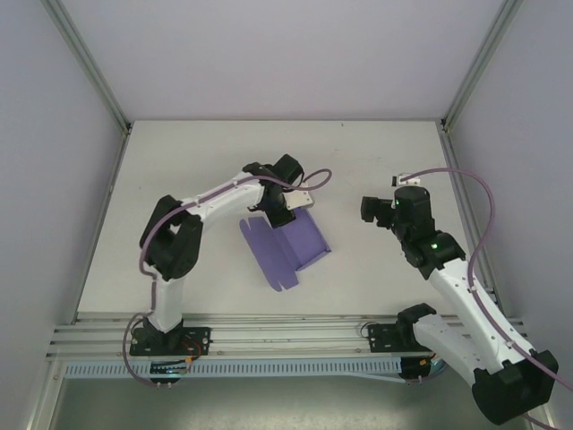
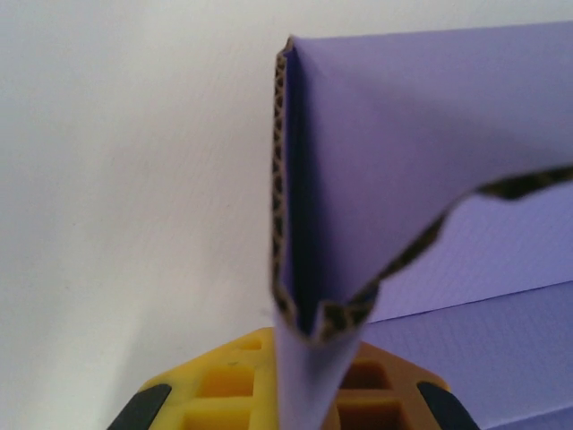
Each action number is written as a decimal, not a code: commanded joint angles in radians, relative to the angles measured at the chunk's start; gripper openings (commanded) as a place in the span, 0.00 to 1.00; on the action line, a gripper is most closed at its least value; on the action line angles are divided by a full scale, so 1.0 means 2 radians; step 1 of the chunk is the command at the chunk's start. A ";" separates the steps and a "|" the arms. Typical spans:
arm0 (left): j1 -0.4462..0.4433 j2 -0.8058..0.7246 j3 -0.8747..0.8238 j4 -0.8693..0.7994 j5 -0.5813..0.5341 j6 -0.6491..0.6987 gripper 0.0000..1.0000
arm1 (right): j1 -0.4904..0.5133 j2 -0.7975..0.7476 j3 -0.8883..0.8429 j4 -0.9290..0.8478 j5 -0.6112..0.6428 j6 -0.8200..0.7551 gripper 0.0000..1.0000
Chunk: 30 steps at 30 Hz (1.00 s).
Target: Assemble paper box
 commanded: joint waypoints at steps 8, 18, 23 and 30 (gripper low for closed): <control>0.001 0.131 0.176 -0.148 -0.076 0.067 0.39 | -0.028 -0.008 -0.019 -0.018 0.003 -0.010 0.99; 0.000 0.060 0.197 -0.078 0.019 0.074 0.98 | -0.031 0.001 -0.029 0.027 -0.089 -0.066 0.99; 0.019 -0.001 0.162 0.064 0.012 0.015 0.98 | -0.031 0.069 -0.026 0.120 -0.151 -0.123 0.99; 0.102 -0.052 0.174 0.066 -0.047 -0.198 0.98 | -0.026 0.287 0.148 0.026 -0.366 -0.383 0.99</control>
